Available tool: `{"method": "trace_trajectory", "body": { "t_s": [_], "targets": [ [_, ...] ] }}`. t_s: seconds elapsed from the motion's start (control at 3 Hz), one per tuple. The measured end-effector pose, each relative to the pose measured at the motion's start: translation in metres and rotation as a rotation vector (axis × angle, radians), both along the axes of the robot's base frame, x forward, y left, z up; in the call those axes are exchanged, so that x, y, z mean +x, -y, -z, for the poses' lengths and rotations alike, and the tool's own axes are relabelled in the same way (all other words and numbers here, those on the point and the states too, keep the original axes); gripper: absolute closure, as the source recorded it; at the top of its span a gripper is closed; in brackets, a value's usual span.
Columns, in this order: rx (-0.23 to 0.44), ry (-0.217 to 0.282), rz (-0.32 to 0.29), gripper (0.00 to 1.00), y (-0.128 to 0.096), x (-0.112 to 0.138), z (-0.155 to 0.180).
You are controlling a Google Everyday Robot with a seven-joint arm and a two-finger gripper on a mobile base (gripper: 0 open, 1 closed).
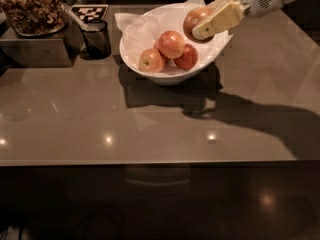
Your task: Pick apple from white bowl
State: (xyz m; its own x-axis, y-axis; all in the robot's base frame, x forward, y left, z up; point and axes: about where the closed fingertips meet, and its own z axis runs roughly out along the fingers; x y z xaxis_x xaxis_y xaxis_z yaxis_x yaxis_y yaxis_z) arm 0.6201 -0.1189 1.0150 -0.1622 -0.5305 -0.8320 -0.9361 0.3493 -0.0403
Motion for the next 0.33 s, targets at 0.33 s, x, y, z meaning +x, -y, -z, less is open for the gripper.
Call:
{"method": "trace_trajectory", "body": {
  "t_s": [0.33],
  "targets": [
    [0.096, 0.033, -0.051, 1.0, -0.0015, -0.0164, -0.0296]
  ]
}}
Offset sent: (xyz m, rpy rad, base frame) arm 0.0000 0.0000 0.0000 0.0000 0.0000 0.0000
